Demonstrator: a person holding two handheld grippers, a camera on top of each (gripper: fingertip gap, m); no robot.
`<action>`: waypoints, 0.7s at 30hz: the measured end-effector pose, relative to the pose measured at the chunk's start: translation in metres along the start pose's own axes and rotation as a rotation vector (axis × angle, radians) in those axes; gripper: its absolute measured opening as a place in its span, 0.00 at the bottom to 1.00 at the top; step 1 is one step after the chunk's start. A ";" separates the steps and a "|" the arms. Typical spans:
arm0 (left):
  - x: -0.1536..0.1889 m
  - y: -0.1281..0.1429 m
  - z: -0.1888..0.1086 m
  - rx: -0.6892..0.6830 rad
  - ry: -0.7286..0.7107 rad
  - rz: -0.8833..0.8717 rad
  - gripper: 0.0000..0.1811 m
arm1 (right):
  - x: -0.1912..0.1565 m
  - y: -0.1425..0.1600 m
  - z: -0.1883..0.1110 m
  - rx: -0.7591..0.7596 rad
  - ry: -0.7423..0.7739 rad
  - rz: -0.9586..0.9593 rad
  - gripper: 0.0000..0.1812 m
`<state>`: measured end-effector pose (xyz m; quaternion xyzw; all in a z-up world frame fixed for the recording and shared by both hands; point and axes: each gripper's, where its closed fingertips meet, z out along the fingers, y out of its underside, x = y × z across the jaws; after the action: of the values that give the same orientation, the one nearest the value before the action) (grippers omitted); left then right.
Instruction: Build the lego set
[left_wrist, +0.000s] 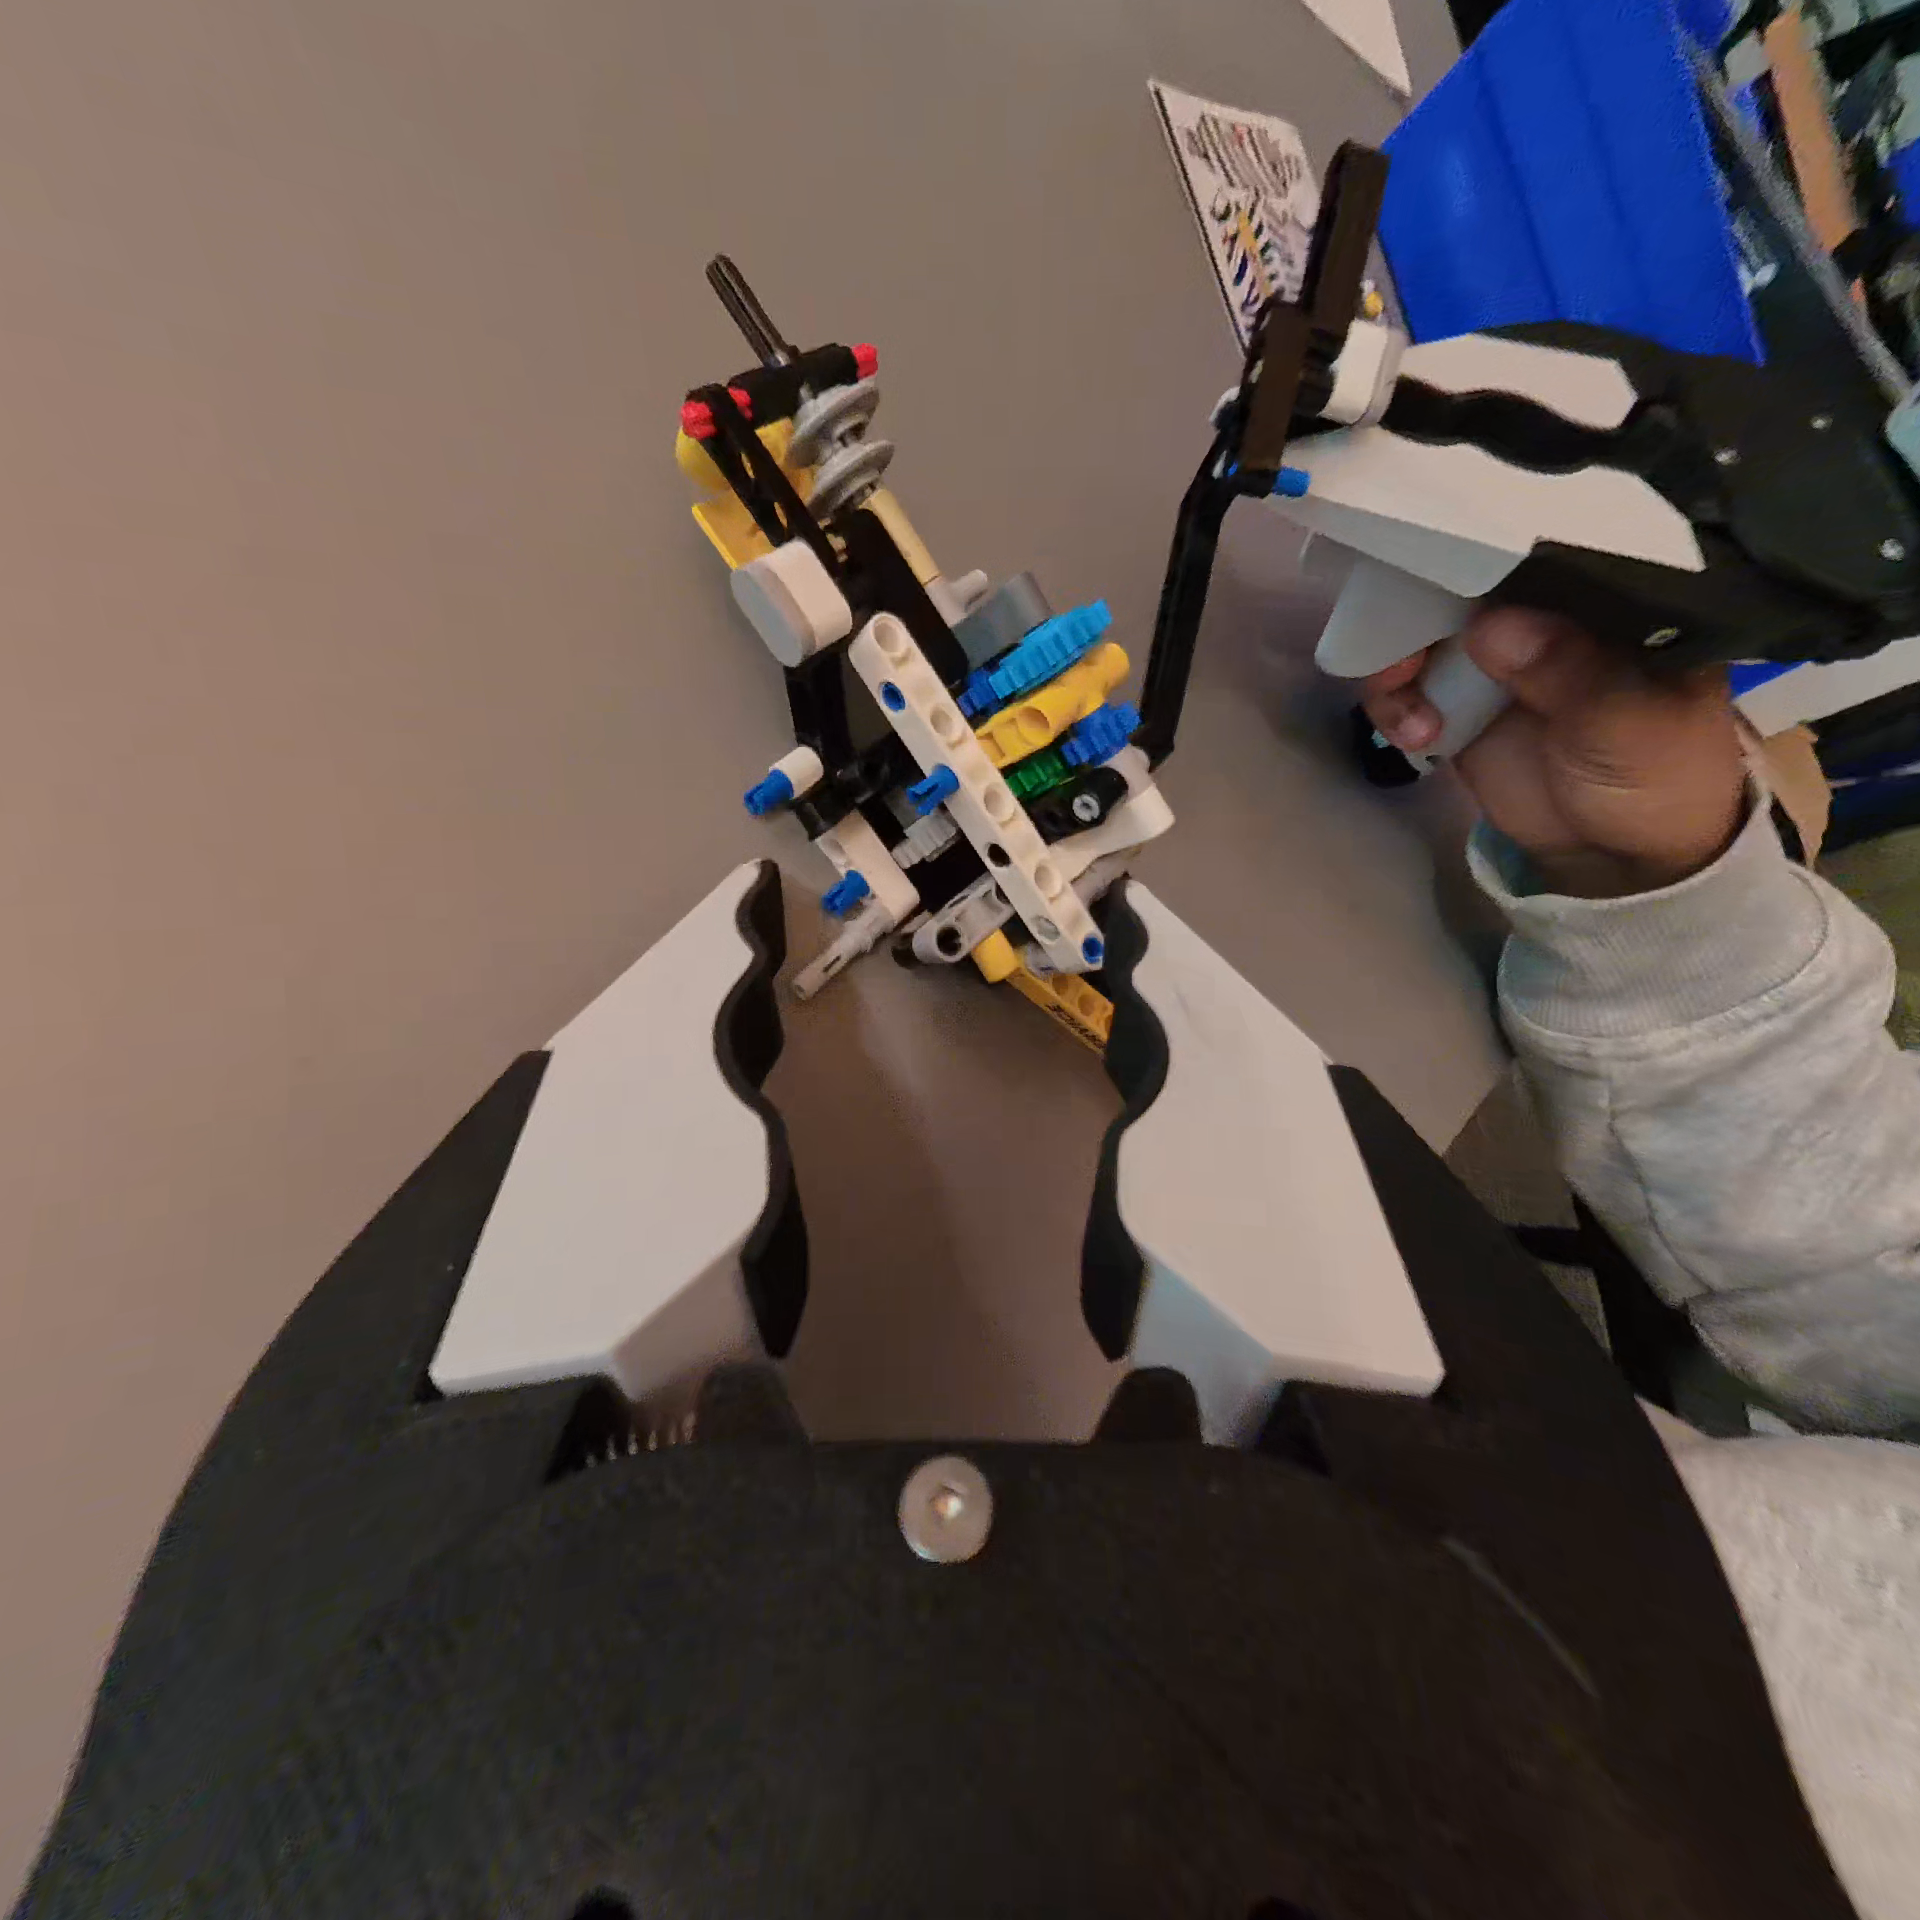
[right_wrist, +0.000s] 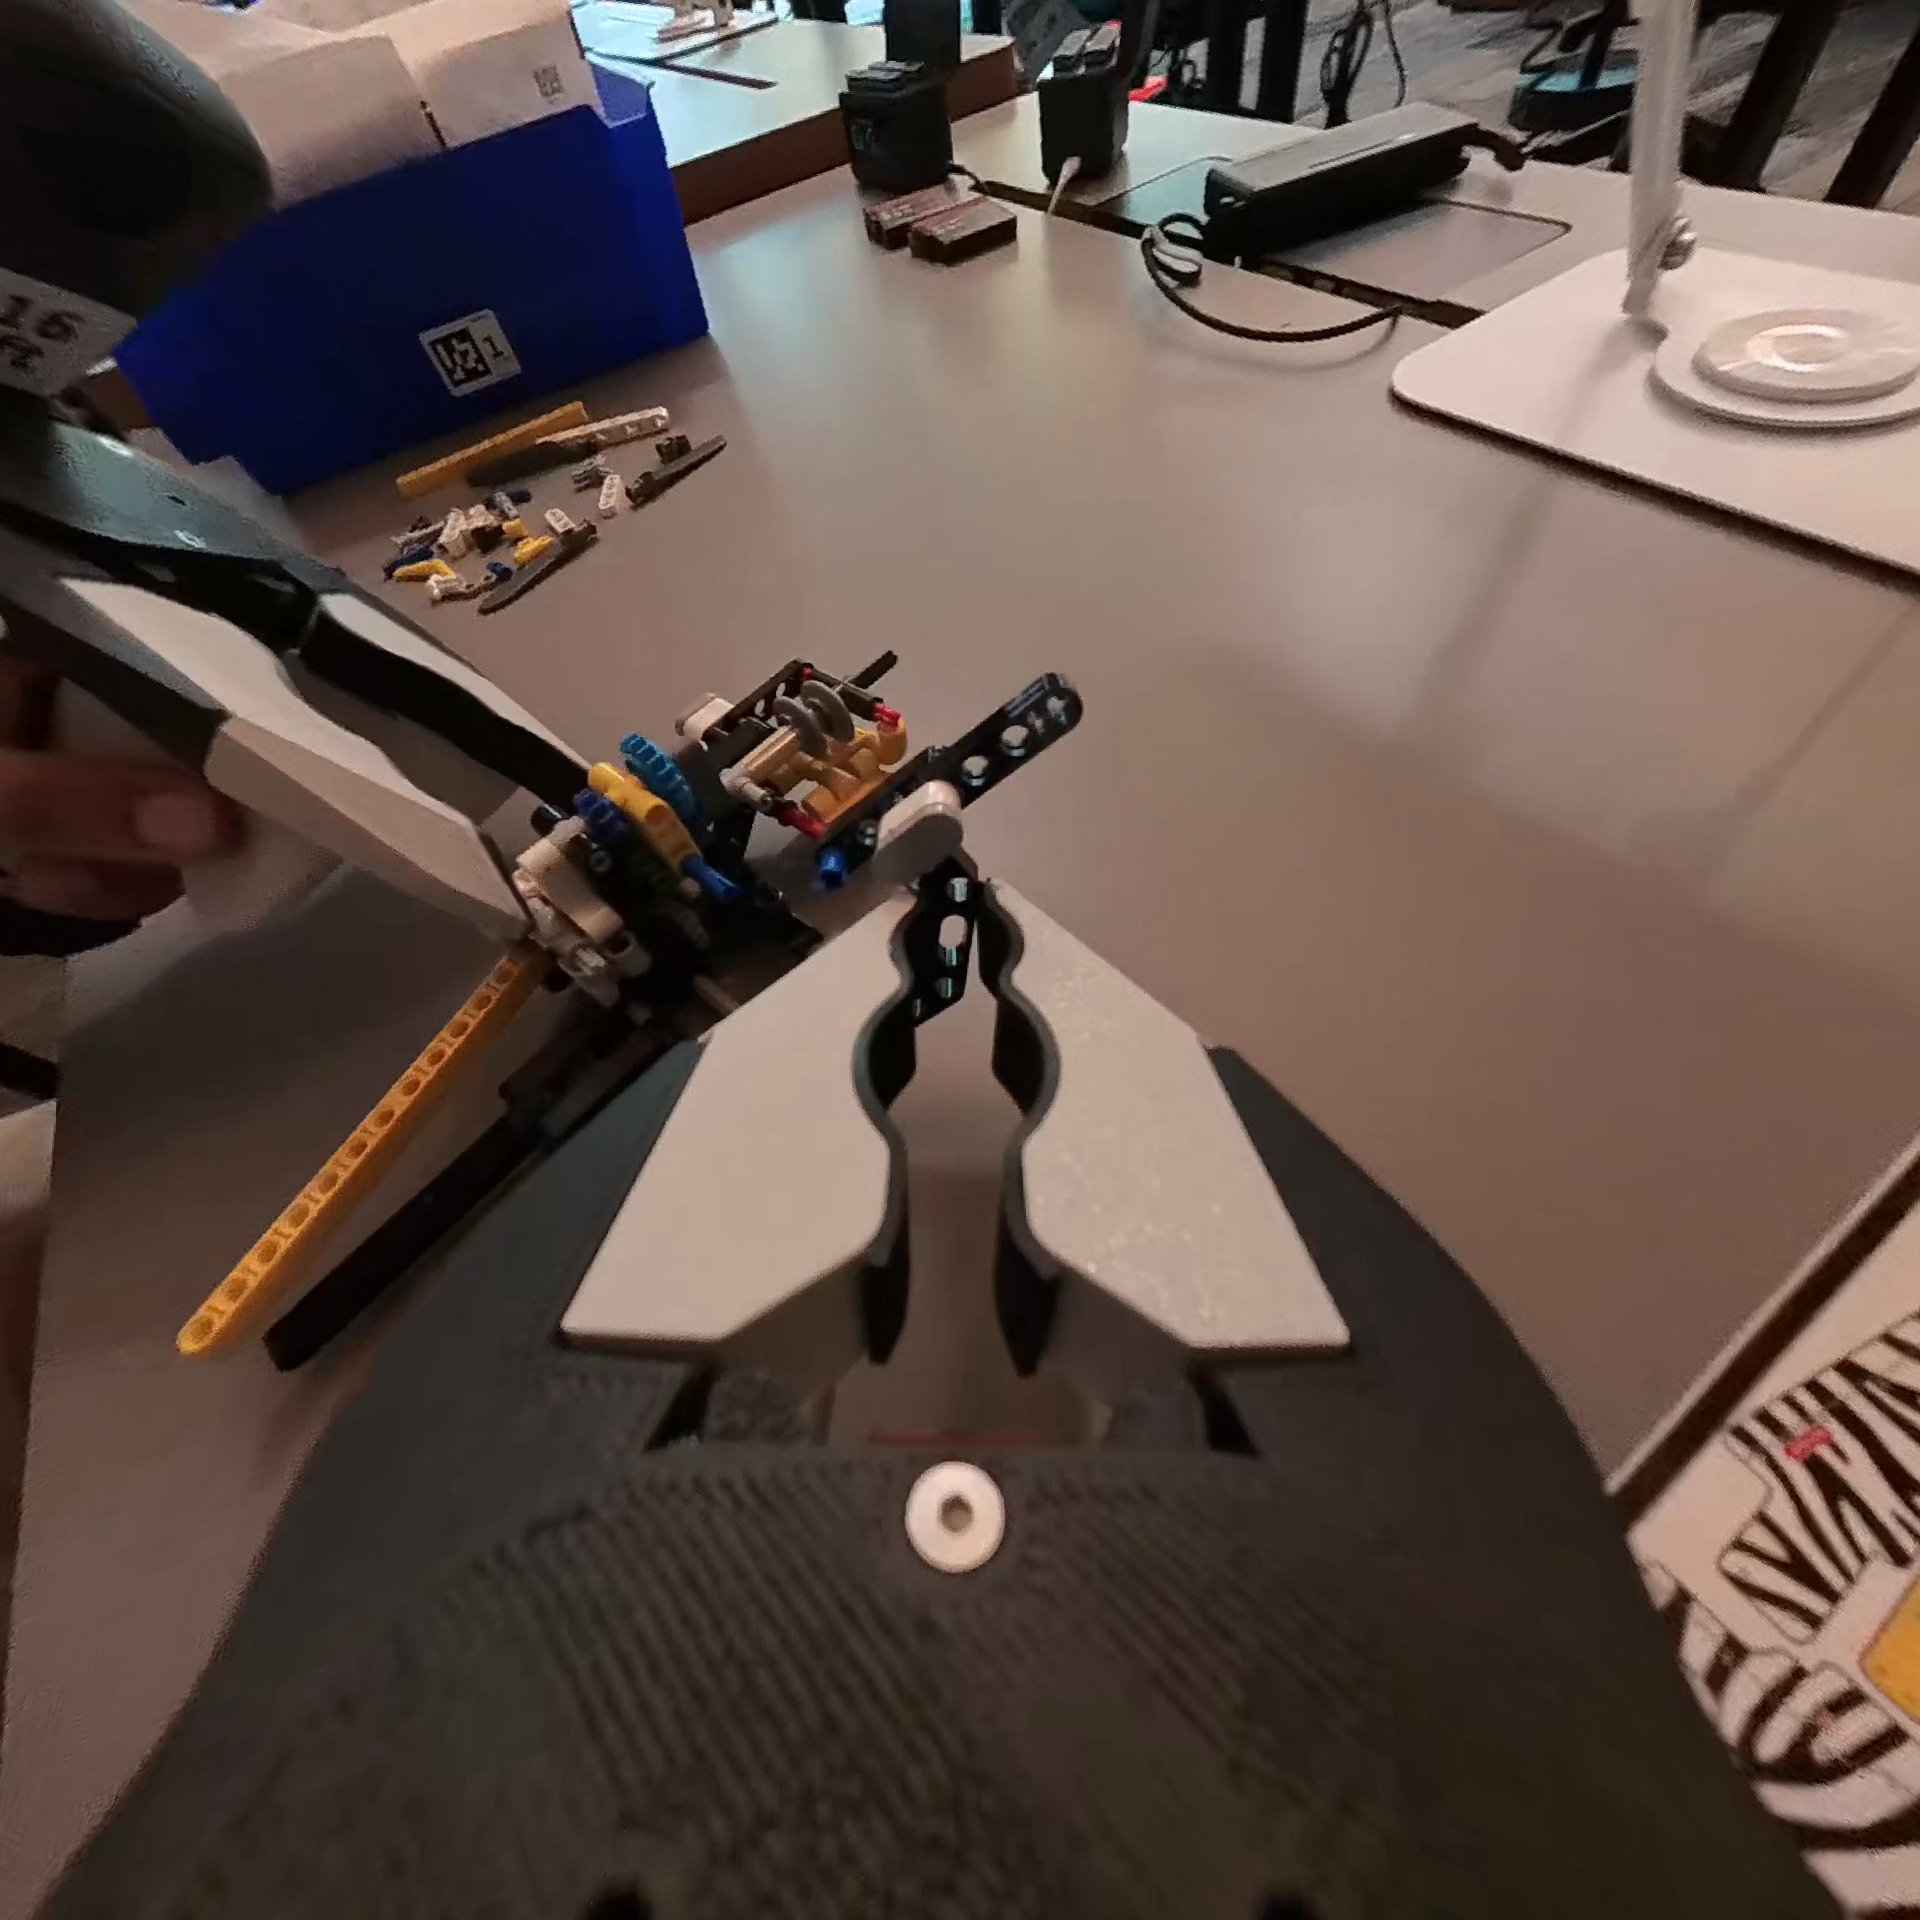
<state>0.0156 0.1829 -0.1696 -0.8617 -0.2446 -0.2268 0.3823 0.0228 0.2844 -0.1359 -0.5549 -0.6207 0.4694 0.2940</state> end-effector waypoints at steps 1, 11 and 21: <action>0.002 -0.001 0.003 -0.011 0.018 0.008 0.33 | 0.002 0.000 -0.003 0.004 0.012 0.012 0.03; 0.025 -0.027 0.030 -0.218 0.269 0.215 0.21 | 0.015 0.010 -0.025 0.017 0.095 0.134 0.03; 0.043 -0.038 0.044 -0.388 0.416 0.381 0.28 | 0.043 0.018 -0.027 -0.016 0.161 0.238 0.03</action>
<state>0.0352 0.2500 -0.1510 -0.8839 0.0519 -0.3645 0.2884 0.0452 0.3314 -0.1482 -0.6629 -0.5285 0.4500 0.2806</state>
